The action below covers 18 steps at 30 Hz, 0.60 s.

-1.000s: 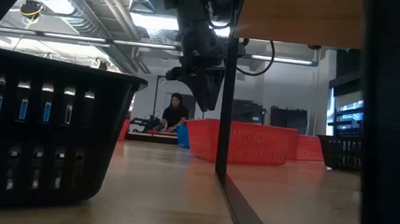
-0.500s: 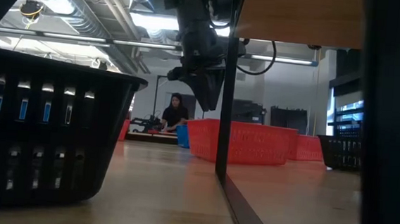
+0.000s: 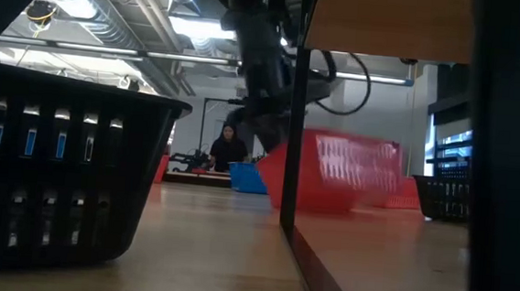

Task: Stack baskets on shelf by color
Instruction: Put the bottom red bin on the shelf

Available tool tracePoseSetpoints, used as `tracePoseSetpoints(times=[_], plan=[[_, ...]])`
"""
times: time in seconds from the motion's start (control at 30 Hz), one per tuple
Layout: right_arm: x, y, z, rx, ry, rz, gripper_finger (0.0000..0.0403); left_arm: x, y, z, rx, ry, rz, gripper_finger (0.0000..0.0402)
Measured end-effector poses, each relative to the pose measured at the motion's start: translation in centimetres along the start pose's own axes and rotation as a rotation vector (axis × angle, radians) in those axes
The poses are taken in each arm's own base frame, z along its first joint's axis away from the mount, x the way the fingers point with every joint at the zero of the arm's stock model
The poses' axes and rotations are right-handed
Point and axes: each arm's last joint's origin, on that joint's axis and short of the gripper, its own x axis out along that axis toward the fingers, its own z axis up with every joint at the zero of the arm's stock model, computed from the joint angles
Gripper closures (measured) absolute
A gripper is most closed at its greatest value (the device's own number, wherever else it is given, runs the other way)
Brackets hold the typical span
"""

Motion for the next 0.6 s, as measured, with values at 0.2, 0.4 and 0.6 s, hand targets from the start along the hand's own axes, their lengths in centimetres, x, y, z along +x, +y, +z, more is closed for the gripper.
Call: tracePoseSetpoints(times=[0.2,0.4,0.6], plan=[[0.0,0.0,0.0,0.0,0.0,0.0,0.0302,0.2,0.1,-0.2,-0.004,0.02,0.001,0.0319],[0.0,0.0,0.0,0.0,-0.001,-0.001,0.0302,-0.3,-0.3,0.3,-0.04,0.028,-0.074,0.0319],[0.0,0.0,0.0,0.0,-0.002,-0.001,0.0302,-1.5,-1.2,1.3,-0.028,-0.005,-0.145,0.0319]])
